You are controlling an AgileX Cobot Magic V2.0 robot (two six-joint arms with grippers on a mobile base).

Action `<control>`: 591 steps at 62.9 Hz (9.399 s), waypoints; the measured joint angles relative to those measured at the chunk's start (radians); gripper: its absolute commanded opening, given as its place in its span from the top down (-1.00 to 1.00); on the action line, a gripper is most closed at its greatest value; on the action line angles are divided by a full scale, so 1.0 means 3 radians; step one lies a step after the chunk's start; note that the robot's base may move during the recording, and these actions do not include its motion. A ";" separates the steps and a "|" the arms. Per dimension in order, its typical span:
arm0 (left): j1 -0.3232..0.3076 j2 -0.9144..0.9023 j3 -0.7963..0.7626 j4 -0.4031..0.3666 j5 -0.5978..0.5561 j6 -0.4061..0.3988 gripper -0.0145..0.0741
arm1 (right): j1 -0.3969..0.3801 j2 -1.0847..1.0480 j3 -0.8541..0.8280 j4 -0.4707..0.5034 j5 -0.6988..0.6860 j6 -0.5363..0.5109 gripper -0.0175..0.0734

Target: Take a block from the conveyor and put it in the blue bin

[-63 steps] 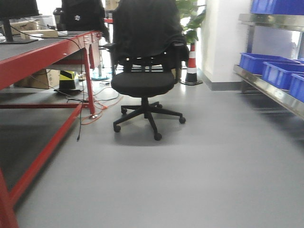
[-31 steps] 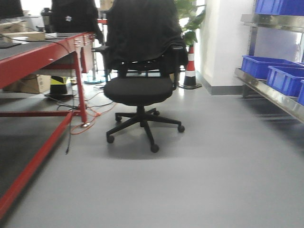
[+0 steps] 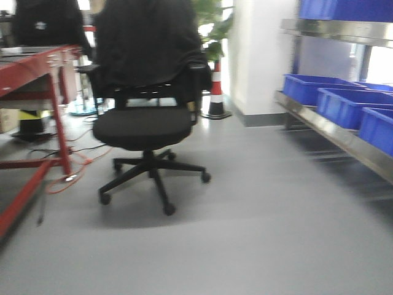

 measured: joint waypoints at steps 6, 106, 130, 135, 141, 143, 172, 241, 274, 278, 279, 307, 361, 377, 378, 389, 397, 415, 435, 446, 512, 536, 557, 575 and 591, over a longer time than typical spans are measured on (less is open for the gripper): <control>0.0000 0.0000 0.0000 0.0000 0.0000 0.0000 0.92 | 0.0000 0.0000 0.0000 0.0000 0.0000 0.0000 0.97; 0.0000 0.0000 0.0000 0.0000 0.0000 0.0000 0.92 | 0.0000 0.0000 0.0000 0.0000 0.0000 0.0000 0.97; 0.0000 0.0000 0.0000 0.0000 0.0000 0.0000 0.92 | 0.0000 0.0000 0.0000 0.0000 0.0005 0.0000 0.97; 0.0000 0.0000 0.0000 0.0000 0.0000 0.0000 0.92 | 0.0000 0.0000 0.0000 0.0000 0.0005 0.0000 0.97; 0.0000 0.0000 0.0000 0.0000 0.0003 0.0000 0.92 | 0.0000 0.0000 0.0000 0.0000 0.0005 0.0000 0.97; 0.0000 0.0000 0.0000 0.0000 0.0003 0.0000 0.92 | 0.0000 0.0000 0.0000 0.0000 0.0005 0.0000 0.97; 0.0000 0.0000 0.0000 0.0000 0.0003 0.0000 0.92 | 0.0000 0.0000 0.0000 0.0000 0.0005 0.0000 0.97; 0.0000 0.0000 0.0000 0.0000 -0.0024 0.0000 0.92 | 0.0000 0.0000 0.0000 0.0000 0.0005 0.0000 0.97; -0.0027 0.0611 -0.0662 -0.0109 0.0283 0.0000 0.92 | 0.0000 0.0369 -0.0589 0.0013 0.0035 -0.0374 0.97; -0.0027 0.0828 -0.0876 -0.0118 0.0390 0.0000 0.92 | 0.0000 0.0552 -0.0745 0.0013 0.0017 -0.0410 0.97; -0.0027 0.0875 -0.0955 -0.0118 0.0426 0.0000 0.92 | 0.0000 0.0600 -0.0782 0.0013 0.0009 -0.0417 0.97; -0.0027 0.1947 -0.2250 -0.0730 0.1116 0.0403 0.92 | 0.0556 0.1948 -0.1768 0.0013 -0.0021 -0.0460 0.97; -0.1756 0.3859 -0.3044 -0.0531 0.0616 0.0041 0.92 | 0.1180 0.3094 -0.2271 0.0485 -0.0461 -0.0441 0.97; -0.1756 0.3979 -0.3076 -0.0791 0.0555 -0.0010 0.35 | 0.1221 0.3283 -0.2271 0.0485 -0.0513 -0.0441 0.84; -0.1756 0.3979 -0.3082 -0.0799 0.0547 -0.0010 0.27 | 0.1221 0.3282 -0.2271 0.0485 -0.0518 -0.0441 0.80; -0.1756 0.3979 -0.3082 -0.0799 0.0541 -0.0010 -0.34 | 0.1221 0.3289 -0.2271 0.0485 -0.0555 -0.0441 -0.15; -0.1756 0.3988 -0.3082 -0.0799 0.0541 -0.0010 -0.29 | 0.1221 0.3308 -0.2271 0.0485 -0.0567 -0.0434 -0.64; -0.1756 0.4084 -0.3082 -0.0799 0.0604 -0.0015 0.32 | 0.1221 0.3329 -0.2271 0.0485 -0.0563 -0.0434 -0.28; -0.1756 0.4084 -0.3084 -0.0556 0.0603 -0.0017 0.92 | 0.1221 0.3297 -0.2271 0.0492 -0.0377 -0.0434 0.98; -0.1756 0.3937 -0.3084 -0.0446 0.0686 -0.0017 0.92 | 0.1131 0.3123 -0.2271 0.0492 -0.0391 -0.0434 0.98; -0.1065 0.0677 0.0326 -0.0347 -0.0324 -0.0023 0.92 | 0.0439 0.0073 0.0562 0.0347 -0.0682 -0.0434 0.97; -0.0784 0.0037 0.0374 -0.0304 -0.0271 -0.0023 0.92 | 0.0433 0.0016 0.0589 0.0342 -0.0697 -0.0434 0.97; -0.0784 0.0006 0.0374 -0.0304 -0.0271 -0.0023 0.92 | 0.0433 0.0016 0.0589 0.0336 -0.0697 -0.0434 0.97; -0.0784 0.0006 0.0374 -0.0304 -0.0271 -0.0023 0.92 | 0.0379 -0.0079 0.0609 0.0319 -0.0711 -0.0434 0.97; -0.0784 0.0006 0.0374 -0.0304 -0.0271 -0.0025 0.92 | -0.0123 -0.0662 0.1033 0.0169 -0.0733 -0.0184 0.97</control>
